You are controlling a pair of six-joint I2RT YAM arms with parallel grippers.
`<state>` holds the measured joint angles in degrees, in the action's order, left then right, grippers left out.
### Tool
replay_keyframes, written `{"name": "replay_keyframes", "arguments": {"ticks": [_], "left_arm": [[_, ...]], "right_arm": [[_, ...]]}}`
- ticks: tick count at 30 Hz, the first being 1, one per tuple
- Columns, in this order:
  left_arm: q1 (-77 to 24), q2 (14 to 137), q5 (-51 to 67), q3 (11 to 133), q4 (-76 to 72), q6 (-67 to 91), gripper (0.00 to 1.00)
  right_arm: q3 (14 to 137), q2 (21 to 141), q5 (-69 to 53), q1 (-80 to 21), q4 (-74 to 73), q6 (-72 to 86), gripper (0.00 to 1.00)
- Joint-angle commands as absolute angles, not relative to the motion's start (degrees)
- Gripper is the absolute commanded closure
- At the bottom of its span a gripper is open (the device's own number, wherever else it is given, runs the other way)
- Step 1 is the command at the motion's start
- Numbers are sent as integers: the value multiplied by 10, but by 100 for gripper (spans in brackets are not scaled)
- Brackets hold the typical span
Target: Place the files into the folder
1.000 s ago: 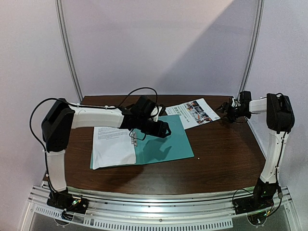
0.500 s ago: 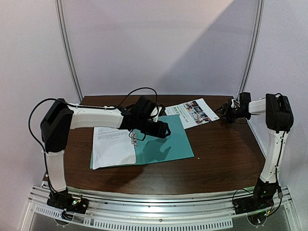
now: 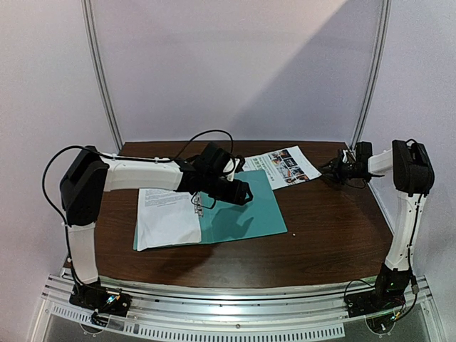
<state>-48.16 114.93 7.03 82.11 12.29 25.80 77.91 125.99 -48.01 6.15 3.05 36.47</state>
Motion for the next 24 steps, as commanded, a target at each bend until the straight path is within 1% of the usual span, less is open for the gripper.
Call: {"name": "replay_keyframes", "arguments": {"ticks": [1, 8, 14, 18, 24], "left_arm": [[-490, 1133, 67, 817, 132, 258, 30], [-490, 1150, 52, 847, 135, 258, 30], [-487, 1210, -19, 956, 170, 260, 30], [-464, 1255, -53, 1026, 186, 273, 29], [-423, 1336, -22, 1100, 179, 279, 29]], "right_arm": [[766, 1253, -529, 67, 97, 394, 69], [768, 1257, -506, 68, 67, 368, 69], [768, 1264, -501, 68, 61, 360, 69], [768, 1267, -501, 68, 61, 359, 69], [768, 1269, -495, 68, 52, 350, 69]]}}
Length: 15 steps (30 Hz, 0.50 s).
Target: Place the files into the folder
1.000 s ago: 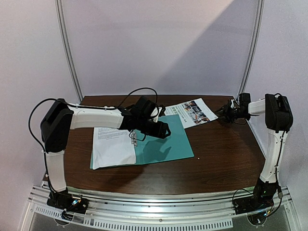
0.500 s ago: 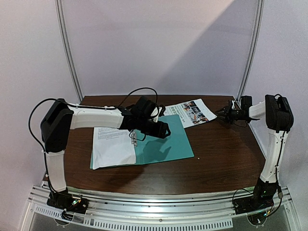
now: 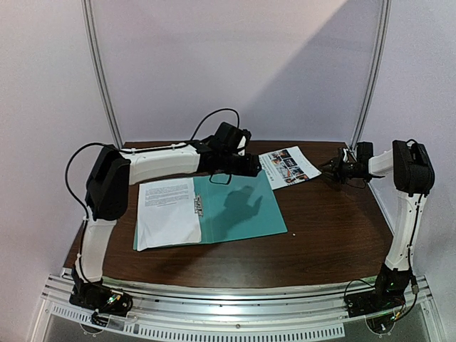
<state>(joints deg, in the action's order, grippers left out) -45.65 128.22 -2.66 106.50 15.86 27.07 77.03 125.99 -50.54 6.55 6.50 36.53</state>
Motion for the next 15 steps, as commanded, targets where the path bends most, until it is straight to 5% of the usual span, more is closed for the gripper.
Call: {"name": "replay_keyframes", "arguments": {"ticks": [1, 15], "left_arm": [[-419, 1348, -12, 1110, 175, 279, 29], [-364, 1484, 99, 1201, 78, 352, 31]], "right_arm": [[769, 1270, -494, 68, 50, 348, 69], [772, 1287, -478, 40, 25, 312, 70]]}}
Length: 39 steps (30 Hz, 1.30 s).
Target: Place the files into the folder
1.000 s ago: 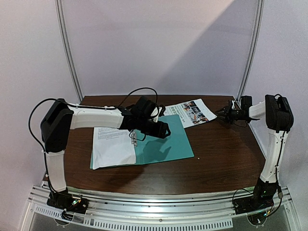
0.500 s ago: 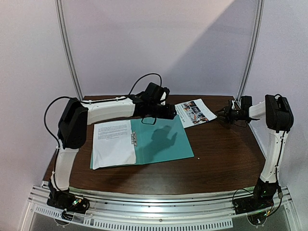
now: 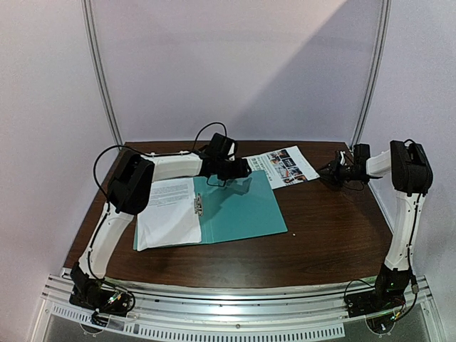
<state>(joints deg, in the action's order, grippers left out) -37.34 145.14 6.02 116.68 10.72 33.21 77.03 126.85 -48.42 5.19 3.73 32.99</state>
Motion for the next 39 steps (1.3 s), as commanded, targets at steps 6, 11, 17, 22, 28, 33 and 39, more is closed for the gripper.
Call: {"name": "replay_keyframes", "arguments": {"ticks": [6, 11, 17, 22, 28, 33, 39], "left_arm": [[-354, 1521, 114, 1226, 68, 360, 32], [-350, 1533, 125, 1225, 64, 366, 33], [-350, 1538, 134, 1217, 57, 370, 34], [-350, 1533, 135, 1208, 58, 367, 34], [-350, 1529, 136, 1198, 58, 363, 35], [-349, 1527, 140, 1191, 55, 362, 35], [-349, 1518, 142, 1183, 56, 359, 35]], "right_arm": [[772, 1298, -508, 31, 54, 327, 70], [773, 1307, -533, 17, 89, 347, 70], [774, 1314, -547, 8, 131, 377, 69], [792, 1322, -511, 6, 109, 376, 69], [810, 1337, -452, 4, 81, 386, 69], [818, 1348, -412, -10, 79, 414, 73], [830, 1364, -387, -27, 82, 441, 88]]}}
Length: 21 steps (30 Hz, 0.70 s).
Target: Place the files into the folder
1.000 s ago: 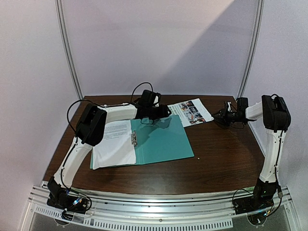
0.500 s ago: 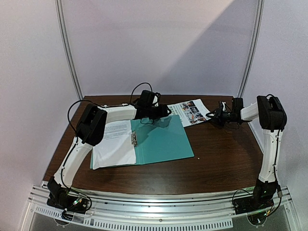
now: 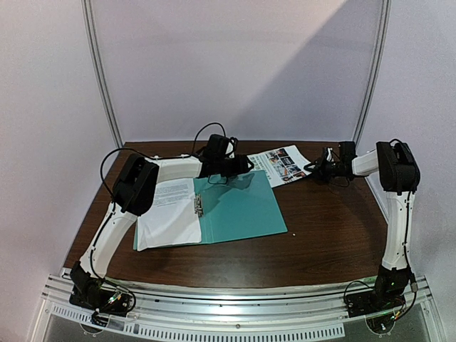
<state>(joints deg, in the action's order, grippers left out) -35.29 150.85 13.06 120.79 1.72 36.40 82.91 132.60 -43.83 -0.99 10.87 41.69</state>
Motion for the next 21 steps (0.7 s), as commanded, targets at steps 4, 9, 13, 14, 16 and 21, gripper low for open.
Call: {"name": "replay_keyframes", "arguments": {"ticks": [4, 9, 13, 14, 16, 21], "left_arm": [[-349, 1503, 144, 1166, 55, 354, 35], [-349, 1473, 145, 1148, 59, 335, 33], [-349, 1434, 138, 1129, 62, 311, 22], [-349, 1423, 133, 1122, 62, 304, 19], [-349, 1398, 125, 1109, 62, 292, 14], [-349, 1334, 97, 1074, 70, 268, 8]], "right_arm": [[831, 1364, -375, -33, 92, 455, 100], [837, 1335, -351, -35, 85, 447, 100], [848, 1296, -325, -38, 67, 417, 100], [851, 1285, -317, -40, 61, 409, 100], [857, 1261, -301, -46, 51, 385, 100], [871, 1204, -255, -61, 21, 333, 100]]}}
